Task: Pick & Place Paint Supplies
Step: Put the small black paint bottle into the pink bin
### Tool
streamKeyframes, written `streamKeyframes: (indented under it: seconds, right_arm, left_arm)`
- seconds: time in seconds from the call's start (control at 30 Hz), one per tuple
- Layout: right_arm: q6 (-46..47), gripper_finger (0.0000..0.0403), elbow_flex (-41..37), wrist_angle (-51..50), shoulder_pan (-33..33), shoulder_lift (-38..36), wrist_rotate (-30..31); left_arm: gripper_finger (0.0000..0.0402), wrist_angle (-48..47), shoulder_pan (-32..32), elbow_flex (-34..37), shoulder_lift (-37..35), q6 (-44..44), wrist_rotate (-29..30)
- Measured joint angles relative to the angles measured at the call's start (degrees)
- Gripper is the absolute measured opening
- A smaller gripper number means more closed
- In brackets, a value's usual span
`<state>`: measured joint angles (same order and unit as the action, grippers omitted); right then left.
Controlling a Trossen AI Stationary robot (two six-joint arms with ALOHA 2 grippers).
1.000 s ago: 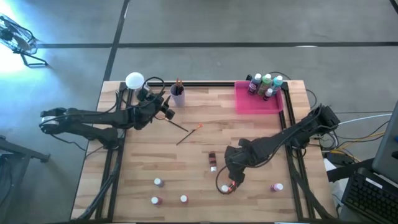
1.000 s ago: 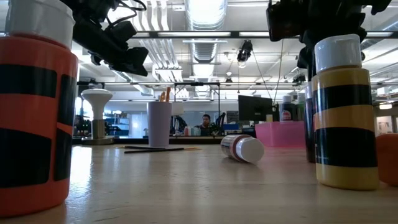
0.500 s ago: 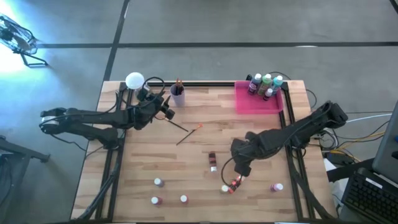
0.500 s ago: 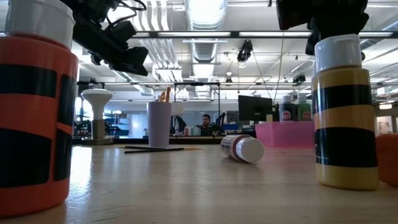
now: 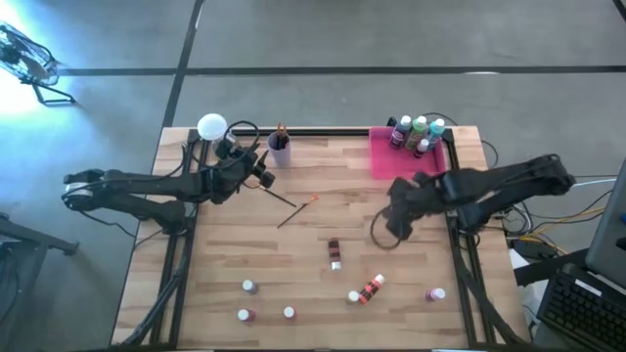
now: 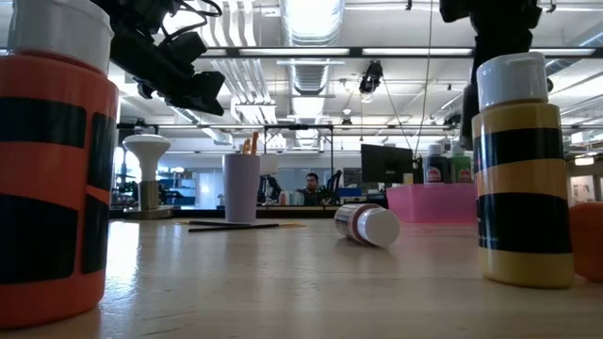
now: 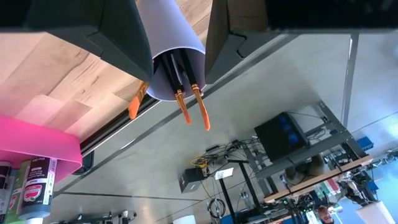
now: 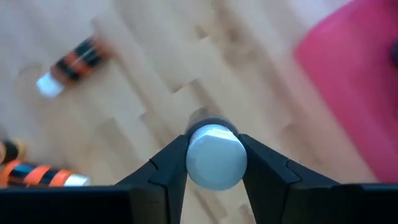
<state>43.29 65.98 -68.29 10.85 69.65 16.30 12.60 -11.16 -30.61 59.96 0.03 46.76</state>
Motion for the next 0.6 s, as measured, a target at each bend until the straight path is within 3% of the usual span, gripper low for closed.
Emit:
streamKeyframes:
  seconds: [0.3,0.43,0.6]
  right_arm:
    - [-3.0,0.0118,0.0,-0.6,-12.9,-7.6,1.0]
    - [-5.1,0.0129,0.0,-0.6,-19.0,-8.1,1.5]
    - [-8.5,0.0117,0.0,-0.5,-26.6,-7.1,1.5]
  left_arm:
    - [0.0151,0.0,0.0,0.0,0.0,0.0,0.0]
    - [0.0151,0.0,0.0,0.0,0.0,0.0,0.0]
    - [0.0151,0.0,0.0,0.0,0.0,0.0,0.0]
